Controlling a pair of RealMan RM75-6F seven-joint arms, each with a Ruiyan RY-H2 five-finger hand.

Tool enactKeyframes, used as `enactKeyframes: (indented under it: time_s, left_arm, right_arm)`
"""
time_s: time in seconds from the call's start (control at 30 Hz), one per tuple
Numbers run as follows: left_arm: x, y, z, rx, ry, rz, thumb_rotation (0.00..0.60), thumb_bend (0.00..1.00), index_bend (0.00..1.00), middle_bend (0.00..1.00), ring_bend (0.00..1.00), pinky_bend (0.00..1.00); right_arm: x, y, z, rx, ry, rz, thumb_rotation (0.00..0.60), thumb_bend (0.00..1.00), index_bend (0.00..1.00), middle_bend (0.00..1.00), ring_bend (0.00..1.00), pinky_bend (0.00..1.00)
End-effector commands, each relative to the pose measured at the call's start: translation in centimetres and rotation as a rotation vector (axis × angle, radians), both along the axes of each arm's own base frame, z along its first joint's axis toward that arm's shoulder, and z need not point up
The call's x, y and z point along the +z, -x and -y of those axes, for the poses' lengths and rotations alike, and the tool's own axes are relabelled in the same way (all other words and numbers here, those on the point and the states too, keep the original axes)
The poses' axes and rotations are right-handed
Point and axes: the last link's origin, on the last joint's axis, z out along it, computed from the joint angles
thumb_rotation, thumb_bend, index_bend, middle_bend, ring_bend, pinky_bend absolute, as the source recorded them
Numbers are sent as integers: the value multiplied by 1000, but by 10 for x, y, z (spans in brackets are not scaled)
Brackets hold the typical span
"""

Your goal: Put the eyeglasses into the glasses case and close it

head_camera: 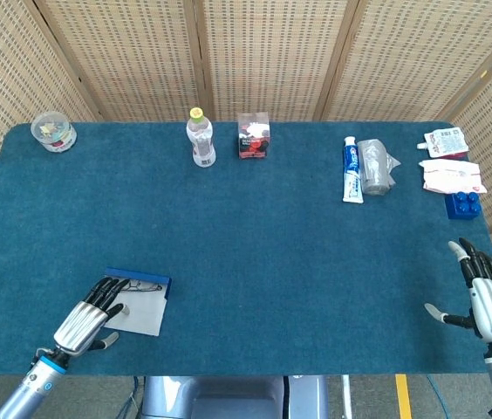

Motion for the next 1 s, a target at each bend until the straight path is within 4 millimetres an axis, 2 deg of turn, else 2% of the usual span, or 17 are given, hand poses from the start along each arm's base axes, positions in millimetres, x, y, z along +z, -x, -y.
enactKeyframes:
  time_s: [0.03, 0.33, 0.73, 1.0]
  left_arm:
    - [-1, 0, -1, -1, -3, -3, 600, 264, 379, 0, 0, 0]
    - [-3, 1, -4, 1, -7, -16, 600, 276, 379, 0, 0, 0]
    - [-4, 1, -6, 12, -1, -16, 600, 508, 406, 0, 0, 0]
    - [-1, -1, -12, 24, -3, 8, 600, 542, 425, 0, 0, 0]
  right_arm:
    - [0, 0, 0, 0, 0, 1, 600, 0, 0, 0, 0, 0]
    - [0, 0, 0, 1, 1, 2, 600, 0, 0, 0, 0, 0]
    - [0, 0, 0, 1, 2, 4, 600, 0, 0, 0, 0, 0]
    - [0, 0, 0, 1, 2, 5, 600, 0, 0, 0, 0, 0]
